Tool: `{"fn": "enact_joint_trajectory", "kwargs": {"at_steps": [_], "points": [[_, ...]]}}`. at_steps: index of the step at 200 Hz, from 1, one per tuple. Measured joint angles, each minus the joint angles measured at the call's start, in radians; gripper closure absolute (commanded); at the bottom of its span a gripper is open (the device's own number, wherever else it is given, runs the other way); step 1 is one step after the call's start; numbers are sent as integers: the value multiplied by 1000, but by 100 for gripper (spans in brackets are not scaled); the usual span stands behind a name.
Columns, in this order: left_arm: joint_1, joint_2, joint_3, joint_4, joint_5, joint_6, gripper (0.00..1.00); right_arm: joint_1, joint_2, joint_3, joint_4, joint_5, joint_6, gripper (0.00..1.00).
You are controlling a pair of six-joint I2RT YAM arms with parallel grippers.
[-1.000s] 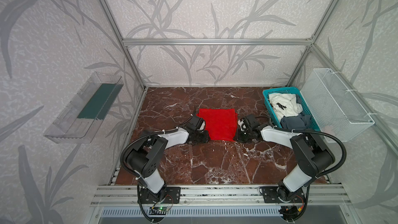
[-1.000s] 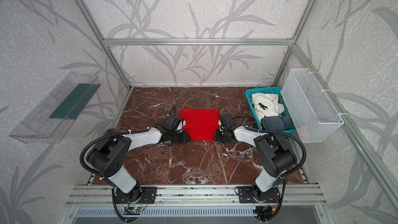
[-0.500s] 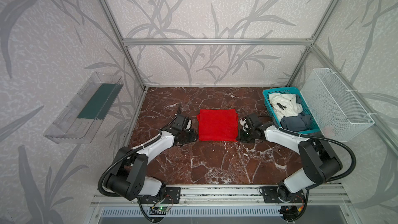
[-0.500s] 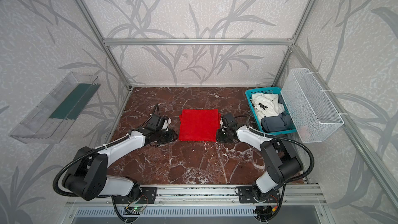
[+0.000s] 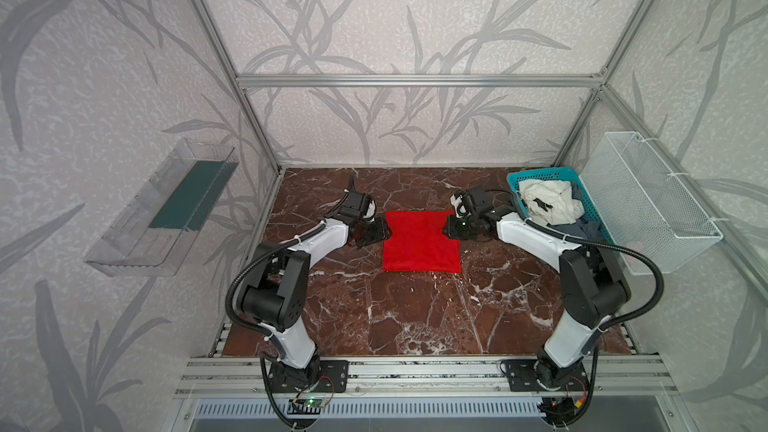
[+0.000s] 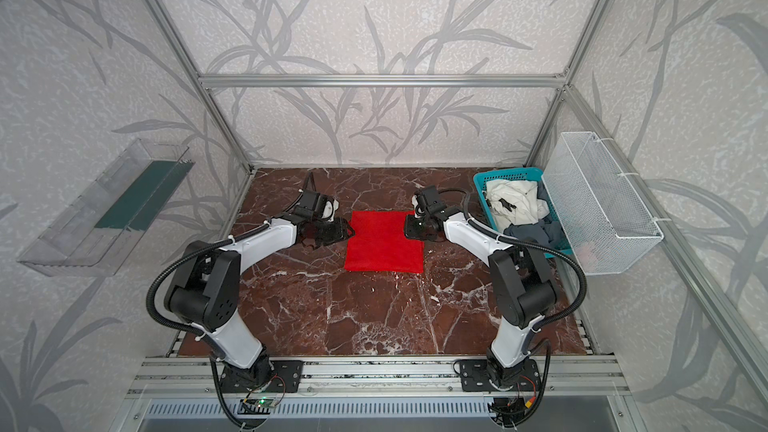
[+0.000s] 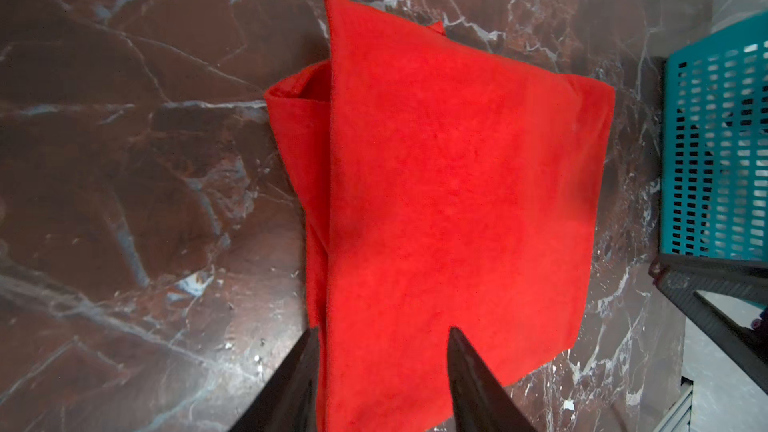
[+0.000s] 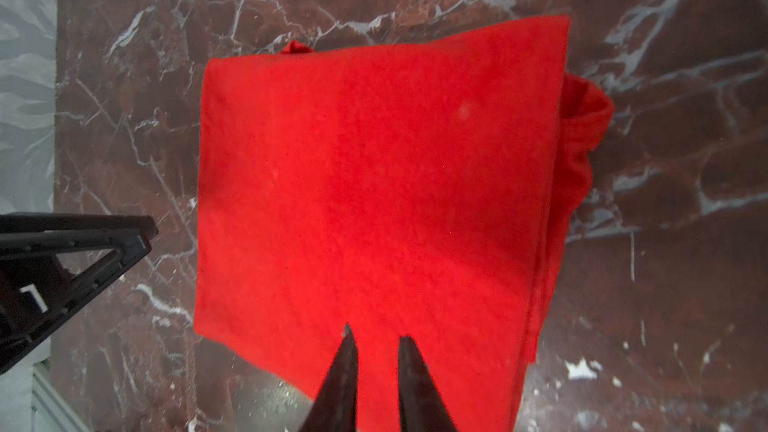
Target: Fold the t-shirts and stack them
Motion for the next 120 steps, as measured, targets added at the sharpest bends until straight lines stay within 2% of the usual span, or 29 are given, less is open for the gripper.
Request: {"fn": "enact_joint_trajectory", "kwargs": {"at_steps": [64, 120], "points": [[45, 88, 6, 0, 54, -10, 49, -95, 196, 122, 86, 12, -9, 80], [51, 119, 2, 14, 105, -26, 48, -161, 345, 195, 171, -68, 31, 80]]}}
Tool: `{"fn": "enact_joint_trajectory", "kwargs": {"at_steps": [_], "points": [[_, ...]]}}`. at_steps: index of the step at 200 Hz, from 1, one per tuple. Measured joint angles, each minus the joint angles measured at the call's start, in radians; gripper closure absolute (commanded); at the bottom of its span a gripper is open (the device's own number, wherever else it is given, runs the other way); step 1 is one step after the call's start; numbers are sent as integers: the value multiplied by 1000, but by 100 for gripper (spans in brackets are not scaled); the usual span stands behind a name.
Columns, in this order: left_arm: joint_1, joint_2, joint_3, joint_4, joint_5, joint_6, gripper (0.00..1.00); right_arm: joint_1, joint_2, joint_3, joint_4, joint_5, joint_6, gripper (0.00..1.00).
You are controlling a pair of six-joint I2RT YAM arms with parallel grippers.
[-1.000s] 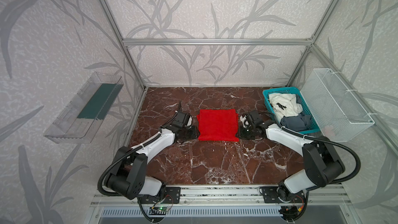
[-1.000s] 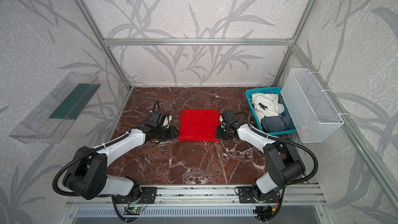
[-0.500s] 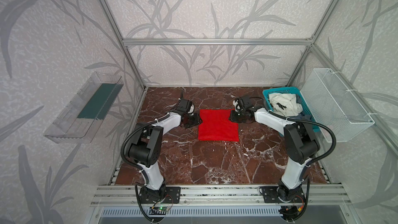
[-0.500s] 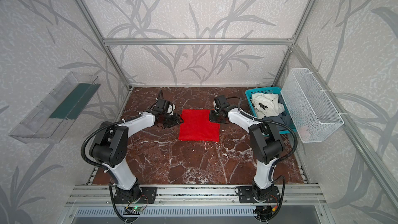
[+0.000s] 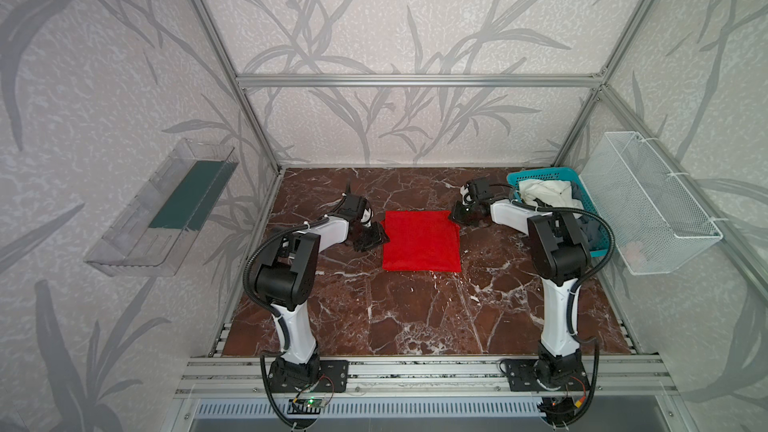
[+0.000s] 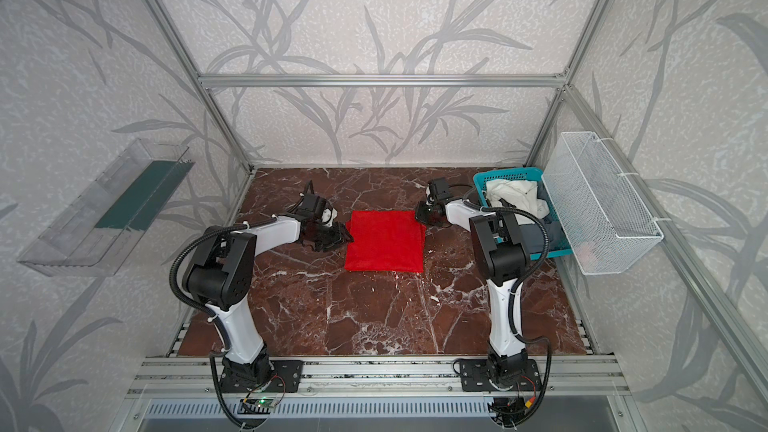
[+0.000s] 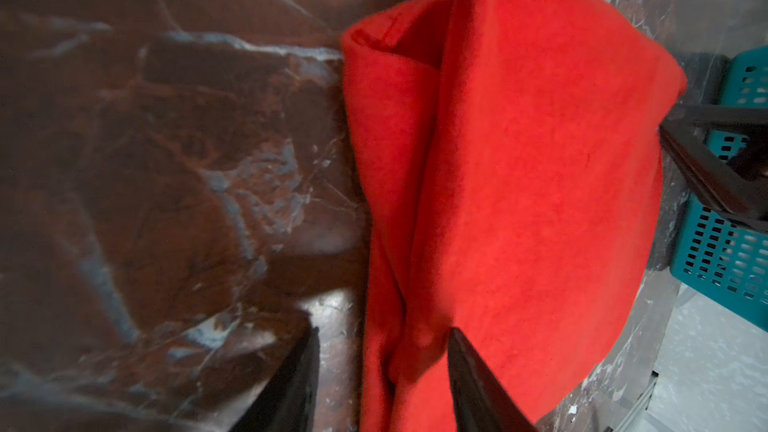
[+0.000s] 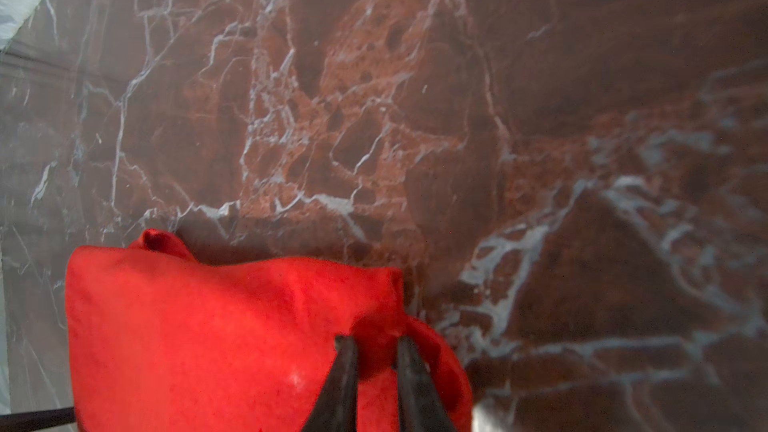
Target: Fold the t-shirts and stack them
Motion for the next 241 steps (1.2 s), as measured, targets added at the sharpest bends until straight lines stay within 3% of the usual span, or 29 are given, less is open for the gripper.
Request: {"fn": "enact_joint_trajectory", "kwargs": {"at_steps": [73, 119, 147, 153, 162, 178, 193, 226, 241], "points": [[6, 45, 8, 81, 114, -33, 50, 0, 18, 12, 29, -42, 24, 80], [0, 97, 35, 116, 134, -58, 76, 0, 18, 3, 43, -49, 23, 81], [-23, 144, 102, 98, 126, -53, 99, 0, -11, -40, 69, -50, 17, 79], [-29, 146, 117, 82, 115, -49, 100, 0, -23, -52, 69, -50, 14, 78], [-36, 146, 138, 56, 98, -41, 100, 0, -53, -73, 71, -49, 9, 72], [-48, 146, 189, -13, 60, -26, 100, 0, -123, -122, 81, -54, -10, 39], [-58, 146, 249, -84, 25, -9, 100, 1, -224, -182, 101, -64, -35, 21], [-84, 146, 416, -267, -61, 39, 100, 19, -544, -383, 166, -62, -82, 0], [-99, 151, 505, -359, -105, 67, 100, 40, -691, -478, 177, -53, -95, 1]]}}
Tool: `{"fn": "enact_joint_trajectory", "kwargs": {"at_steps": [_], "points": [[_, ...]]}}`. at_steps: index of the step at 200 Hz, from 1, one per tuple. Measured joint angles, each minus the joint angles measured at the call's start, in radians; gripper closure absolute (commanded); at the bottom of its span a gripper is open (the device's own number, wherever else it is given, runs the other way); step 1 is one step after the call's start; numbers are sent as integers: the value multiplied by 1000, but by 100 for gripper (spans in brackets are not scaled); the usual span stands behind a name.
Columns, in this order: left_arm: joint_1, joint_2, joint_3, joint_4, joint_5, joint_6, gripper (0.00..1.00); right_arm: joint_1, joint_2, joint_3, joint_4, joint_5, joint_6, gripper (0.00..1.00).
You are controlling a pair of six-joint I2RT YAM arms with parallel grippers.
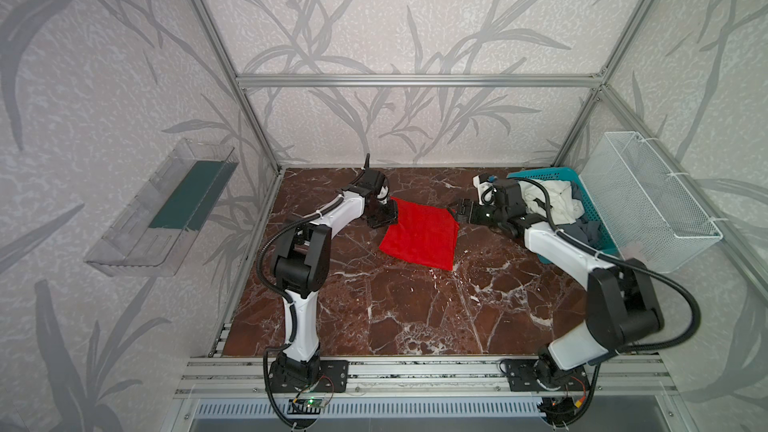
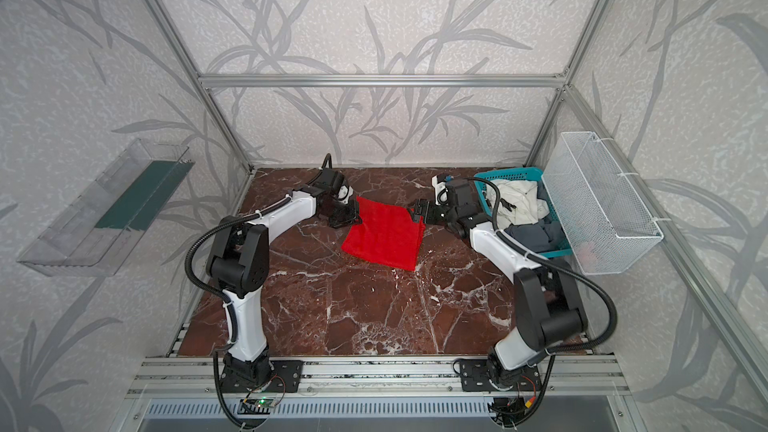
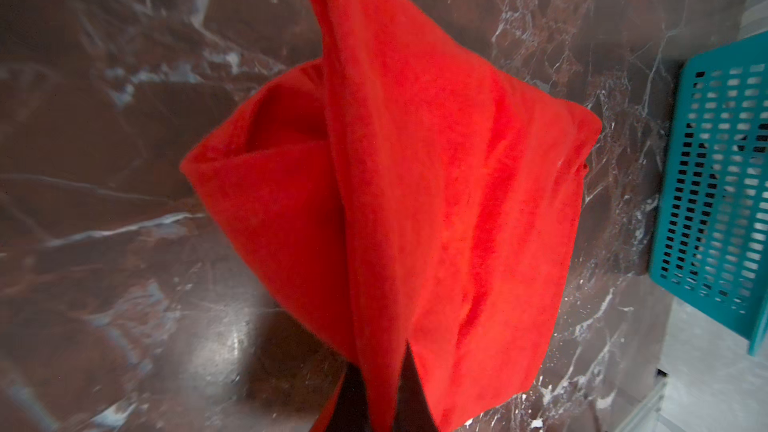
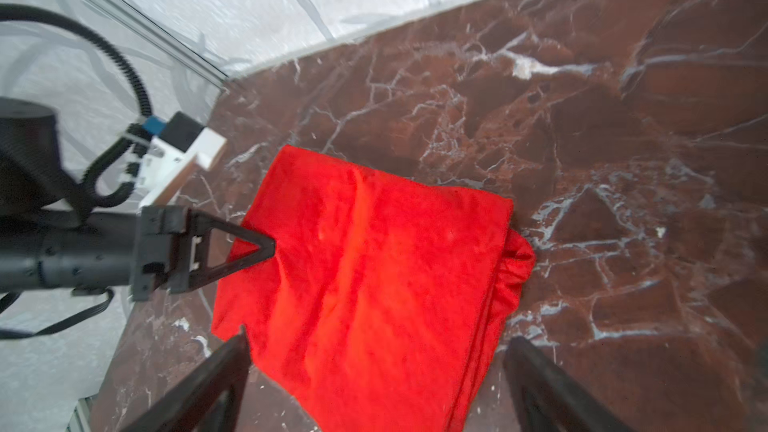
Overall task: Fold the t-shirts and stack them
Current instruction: 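Carry the red shirt to the far corner with left gripper while right withdraws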
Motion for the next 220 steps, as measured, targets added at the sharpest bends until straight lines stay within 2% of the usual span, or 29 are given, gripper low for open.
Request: {"fn": "enact_joint_trajectory", "kwargs": {"at_steps": [48, 86, 123, 151, 184, 220], "points": [[-53, 71, 254, -257, -149, 93, 100, 152, -336, -266, -30, 42, 19, 1], [-72, 164, 418, -398, -256, 162, 100, 301, -473, -379, -61, 80, 87, 1], [-63, 275, 655, -499, -350, 248, 100, 411, -483, -381, -94, 119, 110, 1], [-40, 342, 807, -523, -440, 304, 100, 438, -454, -381, -102, 128, 116, 1], [18, 378, 867, -504, -520, 352, 100, 438, -396, -373, -114, 140, 117, 1], [116, 425, 904, -475, -574, 395, 100, 439, -307, -293, -143, 146, 92, 1]]}}
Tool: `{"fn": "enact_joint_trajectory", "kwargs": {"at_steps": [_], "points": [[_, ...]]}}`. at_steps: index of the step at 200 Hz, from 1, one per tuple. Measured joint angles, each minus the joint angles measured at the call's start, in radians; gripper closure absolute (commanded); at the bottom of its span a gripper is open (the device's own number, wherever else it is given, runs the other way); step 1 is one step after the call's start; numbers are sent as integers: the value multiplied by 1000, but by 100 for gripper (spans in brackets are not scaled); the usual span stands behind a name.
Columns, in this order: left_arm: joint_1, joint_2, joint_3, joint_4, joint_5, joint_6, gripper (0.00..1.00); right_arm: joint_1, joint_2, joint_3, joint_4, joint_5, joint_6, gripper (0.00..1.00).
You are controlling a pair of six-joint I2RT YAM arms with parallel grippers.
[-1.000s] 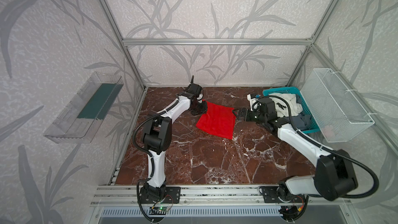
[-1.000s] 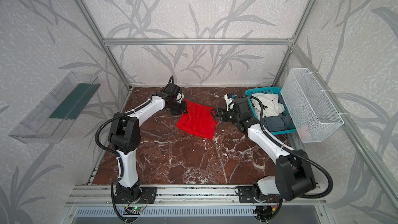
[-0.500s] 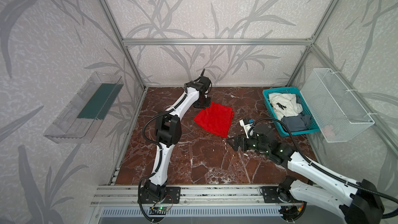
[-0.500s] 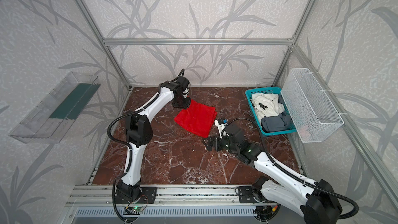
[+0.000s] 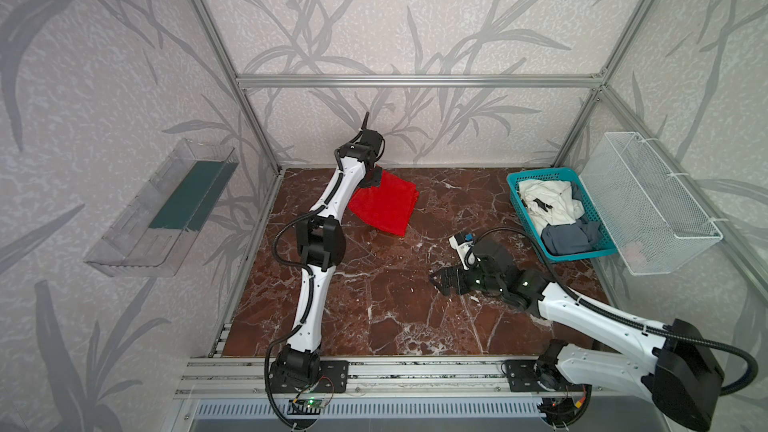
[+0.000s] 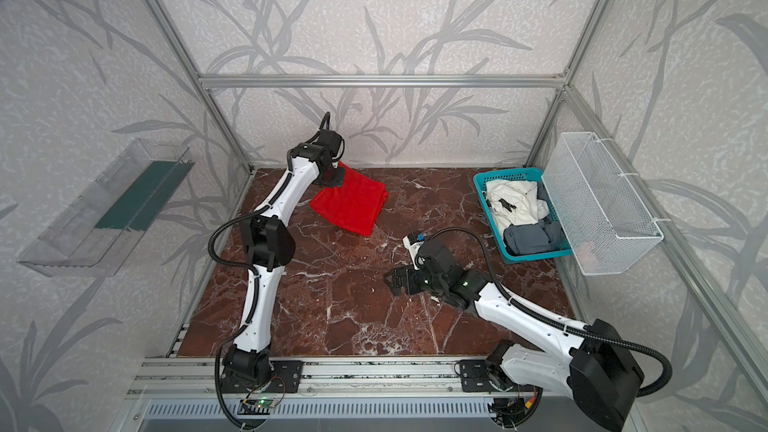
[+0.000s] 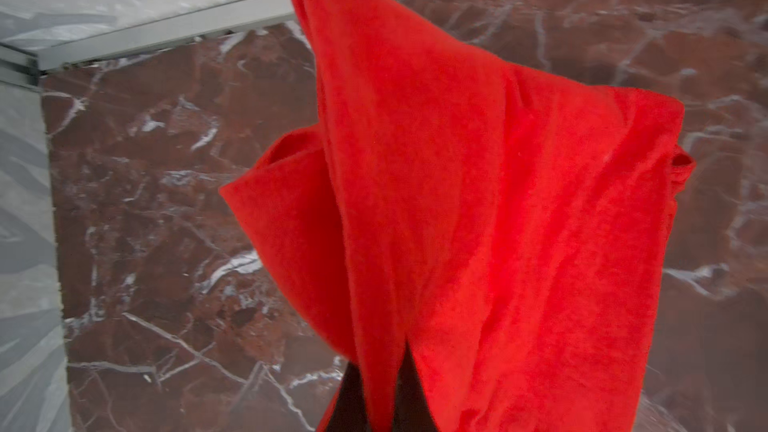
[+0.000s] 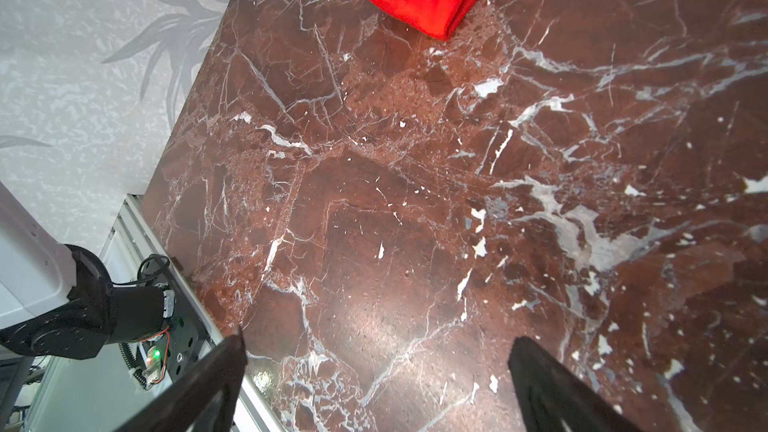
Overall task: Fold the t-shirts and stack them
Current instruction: 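Carry the red shirt to the far corner with left gripper while right withdraws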
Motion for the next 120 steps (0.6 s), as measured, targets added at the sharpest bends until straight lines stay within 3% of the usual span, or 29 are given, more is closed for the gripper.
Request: {"fn": "enact_joint_trajectory", "kwargs": {"at_steps": [40, 120], "points": [[111, 52, 7, 20, -37, 54, 100, 0, 91, 47, 29, -19, -11, 1], [312, 69, 13, 55, -7, 63, 100, 1, 295, 92, 134, -119, 29, 1]]}}
